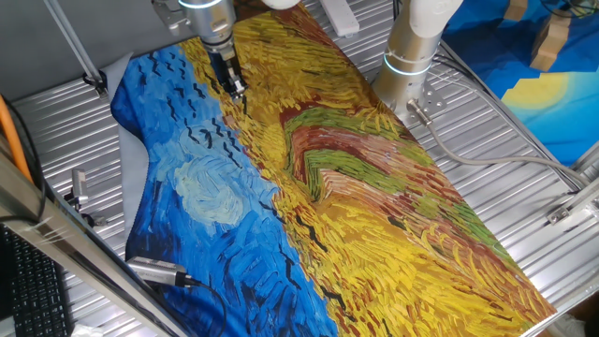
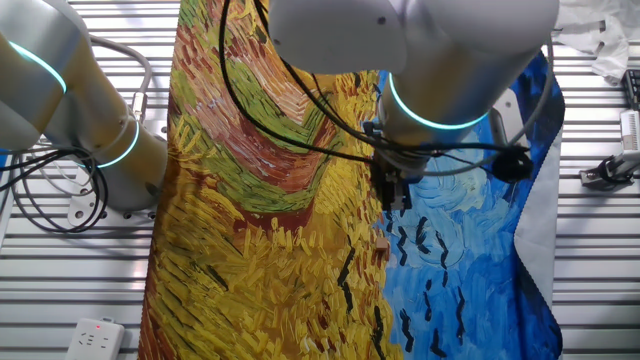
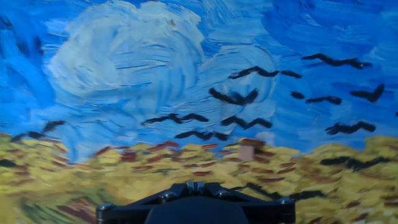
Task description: Pick up the small block on the left and move it to the right
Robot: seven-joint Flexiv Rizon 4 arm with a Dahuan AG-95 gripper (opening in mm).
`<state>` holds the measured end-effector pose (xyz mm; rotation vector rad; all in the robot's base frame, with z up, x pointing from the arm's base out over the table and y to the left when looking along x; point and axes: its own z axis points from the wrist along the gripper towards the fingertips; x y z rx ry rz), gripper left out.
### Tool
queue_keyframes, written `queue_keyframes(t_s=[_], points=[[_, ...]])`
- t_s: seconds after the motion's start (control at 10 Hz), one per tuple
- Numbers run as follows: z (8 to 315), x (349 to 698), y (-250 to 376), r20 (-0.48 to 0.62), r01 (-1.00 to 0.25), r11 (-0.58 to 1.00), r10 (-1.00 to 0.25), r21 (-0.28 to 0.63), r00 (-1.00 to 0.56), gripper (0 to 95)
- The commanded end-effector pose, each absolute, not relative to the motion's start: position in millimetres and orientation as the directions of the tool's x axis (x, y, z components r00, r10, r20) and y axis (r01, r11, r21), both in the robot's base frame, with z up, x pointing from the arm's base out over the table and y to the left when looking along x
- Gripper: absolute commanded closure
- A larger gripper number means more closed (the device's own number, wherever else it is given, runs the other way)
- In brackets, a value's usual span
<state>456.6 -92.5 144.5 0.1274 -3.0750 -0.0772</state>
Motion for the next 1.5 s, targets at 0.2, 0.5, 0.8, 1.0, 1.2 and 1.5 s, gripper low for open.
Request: queue_keyframes(t_s=[0.2,0.5,0.8,1.0,1.2,1.5], points=[[144.1,456.4,-93.0,0.06,-0.086,0.995,-0.089,0.051,-0.994,95.0],[144.1,456.4,-93.0,0.09,-0.07,0.995,-0.076,0.072,-0.993,95.0],[144.1,456.4,-93.0,0.103,0.005,0.999,0.0,0.048,-0.995,95.0],[144.1,456.4,-93.0,0.104,0.069,0.997,0.066,0.022,-0.992,95.0],[144.1,456.4,-93.0,0.103,0.093,0.996,0.092,0.007,-0.99,95.0],[139.9,455.3,-94.8,0.104,0.103,0.995,0.103,-0.006,-0.989,95.0]])
